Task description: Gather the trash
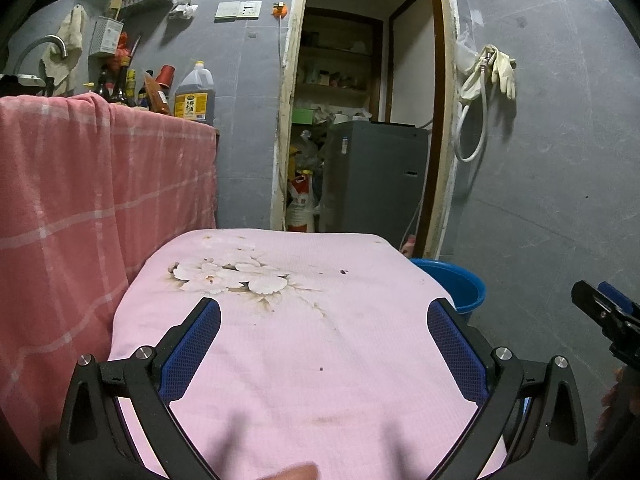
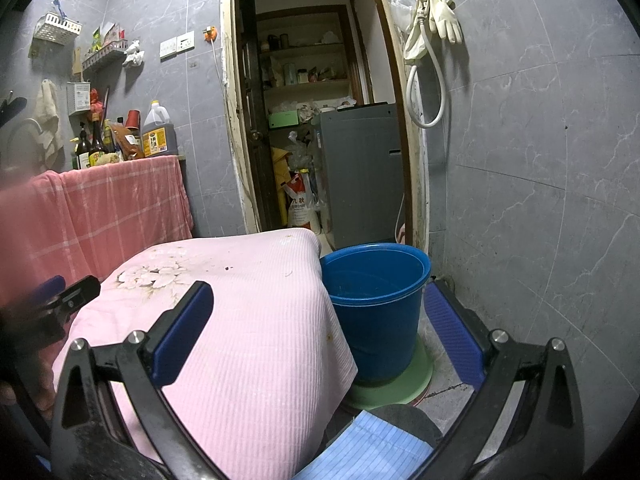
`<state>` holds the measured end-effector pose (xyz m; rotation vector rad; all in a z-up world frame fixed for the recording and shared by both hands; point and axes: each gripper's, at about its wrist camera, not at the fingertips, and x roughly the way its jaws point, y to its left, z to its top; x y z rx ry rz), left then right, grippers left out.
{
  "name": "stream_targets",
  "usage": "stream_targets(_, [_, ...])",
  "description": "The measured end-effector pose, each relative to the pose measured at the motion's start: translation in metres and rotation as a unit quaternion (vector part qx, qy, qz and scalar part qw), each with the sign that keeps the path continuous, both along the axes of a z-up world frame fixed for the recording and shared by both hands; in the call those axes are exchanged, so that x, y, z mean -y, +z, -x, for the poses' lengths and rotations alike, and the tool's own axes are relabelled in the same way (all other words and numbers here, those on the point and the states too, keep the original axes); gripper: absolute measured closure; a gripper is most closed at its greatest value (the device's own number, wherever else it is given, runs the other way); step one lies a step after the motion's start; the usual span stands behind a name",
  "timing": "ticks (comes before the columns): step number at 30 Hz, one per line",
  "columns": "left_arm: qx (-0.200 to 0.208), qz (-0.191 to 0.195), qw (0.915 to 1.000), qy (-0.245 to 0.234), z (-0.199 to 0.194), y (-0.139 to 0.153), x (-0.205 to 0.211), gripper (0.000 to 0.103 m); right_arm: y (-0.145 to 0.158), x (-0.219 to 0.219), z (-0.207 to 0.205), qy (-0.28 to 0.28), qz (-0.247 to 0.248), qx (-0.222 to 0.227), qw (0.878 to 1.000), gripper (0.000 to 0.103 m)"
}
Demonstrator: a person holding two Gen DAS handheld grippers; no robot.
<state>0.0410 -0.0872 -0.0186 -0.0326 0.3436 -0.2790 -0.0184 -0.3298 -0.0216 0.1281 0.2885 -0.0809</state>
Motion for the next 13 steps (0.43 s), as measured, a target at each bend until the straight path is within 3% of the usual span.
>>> stream_targets(13, [-0.005, -0.001, 1.0000, -0.001, 0.0009, -0.0021, 0.0016, 0.001, -0.0016, -0.0012, 0.0001, 0.001, -0.001, -0.002, 1.000, 0.000])
